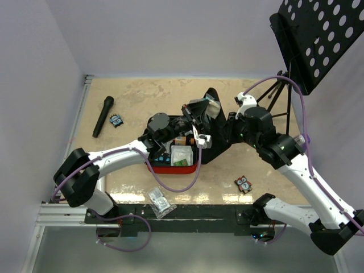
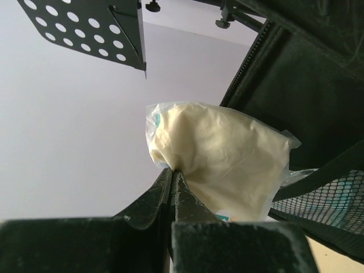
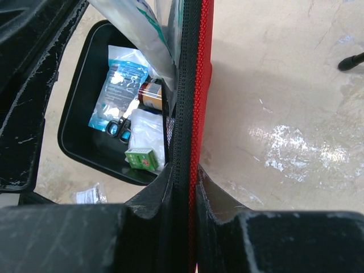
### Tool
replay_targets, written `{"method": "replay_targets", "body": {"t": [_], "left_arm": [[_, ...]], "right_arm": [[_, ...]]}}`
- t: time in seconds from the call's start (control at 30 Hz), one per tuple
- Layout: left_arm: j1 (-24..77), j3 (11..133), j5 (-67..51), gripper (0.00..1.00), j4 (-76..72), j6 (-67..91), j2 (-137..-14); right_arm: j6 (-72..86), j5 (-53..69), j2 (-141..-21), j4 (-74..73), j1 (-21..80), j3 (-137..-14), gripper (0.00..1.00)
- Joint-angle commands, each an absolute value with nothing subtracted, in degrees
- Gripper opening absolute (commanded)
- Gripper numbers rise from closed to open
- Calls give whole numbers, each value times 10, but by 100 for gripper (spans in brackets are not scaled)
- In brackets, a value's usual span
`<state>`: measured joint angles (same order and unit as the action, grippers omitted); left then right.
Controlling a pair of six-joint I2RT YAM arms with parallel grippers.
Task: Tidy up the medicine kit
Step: Place the medical item at the medicine box.
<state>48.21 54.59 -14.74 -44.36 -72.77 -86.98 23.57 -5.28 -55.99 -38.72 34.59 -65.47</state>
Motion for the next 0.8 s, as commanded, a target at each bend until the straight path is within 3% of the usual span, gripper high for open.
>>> {"method": "replay_targets", "body": {"t": [0.0, 0.33, 0.77], "left_arm": [[481, 552, -149, 0, -438, -802, -862], [508, 550, -114, 0, -333, -951, -860], [531, 518, -94, 0, -510, -1037, -881]], "right_arm": [[221, -27, -560, -372, 350, -682, 8], [221, -29, -569, -363, 350, -682, 9], [221, -26, -566, -360, 350, -679, 10]]}}
